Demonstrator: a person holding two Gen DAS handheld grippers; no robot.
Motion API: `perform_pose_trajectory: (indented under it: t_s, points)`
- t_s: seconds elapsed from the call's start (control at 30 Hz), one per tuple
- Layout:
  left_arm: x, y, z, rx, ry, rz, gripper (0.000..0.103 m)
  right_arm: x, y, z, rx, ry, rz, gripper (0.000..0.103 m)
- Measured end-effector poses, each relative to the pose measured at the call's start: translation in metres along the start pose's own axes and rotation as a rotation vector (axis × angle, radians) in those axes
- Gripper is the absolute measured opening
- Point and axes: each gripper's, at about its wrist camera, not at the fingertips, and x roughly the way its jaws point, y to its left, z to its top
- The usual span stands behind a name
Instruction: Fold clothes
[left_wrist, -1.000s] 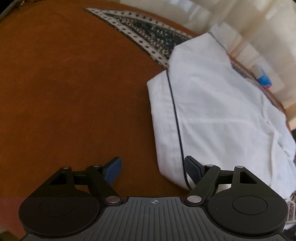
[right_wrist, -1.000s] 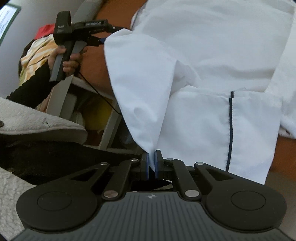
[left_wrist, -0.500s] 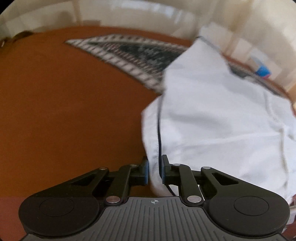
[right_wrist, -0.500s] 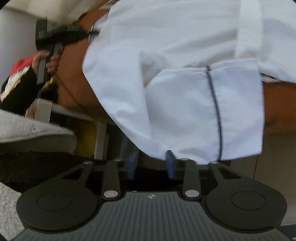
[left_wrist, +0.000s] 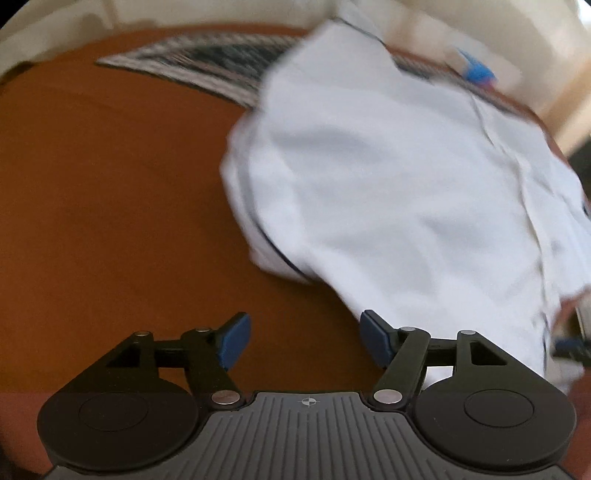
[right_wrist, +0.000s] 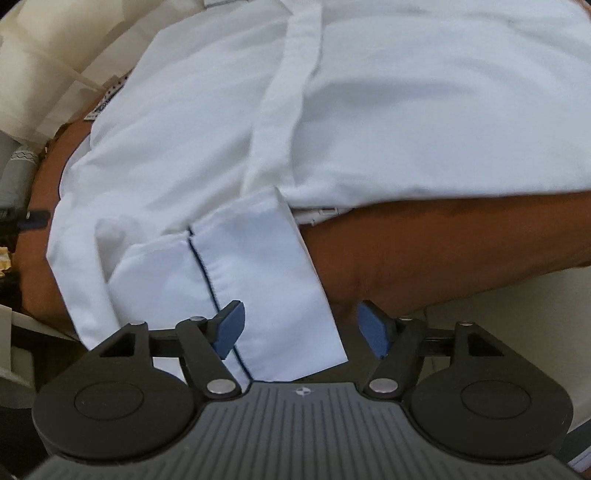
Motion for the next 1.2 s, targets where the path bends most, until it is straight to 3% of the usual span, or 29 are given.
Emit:
perform_pose_trajectory:
  t_s: [0.07, 0.13, 0.17, 0.2, 0.23, 0.27, 0.3, 0.4, 0.53, 0.57, 0.6, 0.67, 0.73, 0.8, 0.83, 0.87, 0.9, 0.97, 1.0, 1.07, 1.13, 1.2]
  points:
    - [0.008, -0.014, -0.007, 0.005, 0.015, -0.01, 0.079, 0.01, -0.002, 0.0, 0.01, 0.008, 0.046, 0.073]
    - [0.016, -0.024, -0.007, -0.002, 0.017, -0.023, 0.073, 0.017, -0.006, 0.002, 0.041, 0.012, 0.129, 0.06]
    - [0.019, -0.029, -0.007, -0.008, 0.017, -0.03, 0.046, 0.016, -0.006, 0.002, 0.062, 0.019, 0.18, 0.023]
    - [0.02, -0.033, -0.006, -0.012, 0.021, -0.041, 0.031, 0.012, -0.006, 0.0, 0.078, 0.017, 0.224, 0.003]
    - [0.02, -0.035, -0.005, -0.011, 0.02, -0.038, 0.025, 0.003, -0.005, -0.003, 0.09, 0.004, 0.262, 0.003]
    - [0.019, -0.038, -0.003, 0.0, 0.009, -0.024, 0.009, -0.011, -0.004, -0.009, 0.097, -0.021, 0.283, 0.003]
    - [0.015, -0.04, -0.005, 0.017, -0.005, -0.012, 0.005, -0.024, -0.005, -0.016, 0.108, -0.038, 0.294, 0.003]
    - [0.012, -0.038, -0.007, 0.027, -0.005, -0.003, 0.004, -0.063, -0.012, -0.052, 0.166, -0.053, 0.282, 0.003]
    - [0.015, -0.034, -0.01, 0.038, 0.014, 0.015, 0.004, -0.062, -0.024, -0.107, 0.259, 0.073, 0.219, 0.003]
    - [0.016, -0.034, -0.011, 0.043, 0.019, 0.02, 0.009, -0.058, -0.024, -0.12, 0.278, 0.107, 0.217, 0.003]
    - [0.017, -0.035, -0.011, 0.047, 0.024, 0.026, 0.017, -0.055, -0.022, -0.131, 0.294, 0.129, 0.226, 0.003]
    - [0.018, -0.035, -0.013, 0.056, 0.034, 0.036, 0.049, -0.051, -0.017, -0.149, 0.327, 0.151, 0.248, 0.003]
    - [0.02, -0.035, -0.014, 0.058, 0.035, 0.043, 0.07, -0.047, -0.012, -0.159, 0.345, 0.157, 0.264, 0.003]
    - [0.023, -0.035, -0.014, 0.047, 0.027, 0.048, 0.07, -0.046, -0.009, -0.162, 0.363, 0.158, 0.279, 0.003]
    - [0.025, -0.035, -0.014, 0.039, 0.024, 0.053, 0.056, -0.048, -0.011, -0.162, 0.371, 0.16, 0.281, 0.003]
    - [0.026, -0.036, -0.014, 0.036, 0.028, 0.049, 0.015, -0.05, -0.016, -0.164, 0.374, 0.165, 0.272, 0.003]
    - [0.027, -0.036, -0.013, 0.034, 0.034, 0.043, 0.007, -0.052, -0.02, -0.165, 0.372, 0.176, 0.258, 0.003]
    - [0.027, -0.036, -0.012, 0.049, 0.038, 0.041, 0.007, -0.052, -0.022, -0.162, 0.345, 0.216, 0.212, 0.005]
    - [0.025, -0.037, -0.013, 0.07, 0.036, 0.047, 0.008, -0.05, -0.021, -0.158, 0.324, 0.23, 0.181, 0.011]
    - [0.018, -0.037, -0.014, 0.101, 0.035, 0.047, 0.035, -0.055, -0.023, -0.154, 0.296, 0.251, 0.109, 0.019]
    - [0.003, -0.041, -0.015, 0.149, 0.009, 0.038, 0.044, -0.066, -0.03, -0.146, 0.299, 0.22, 0.061, 0.022]
    - [-0.015, -0.048, -0.016, 0.201, -0.028, 0.027, 0.053, -0.086, -0.037, -0.132, 0.326, 0.132, 0.038, 0.022]
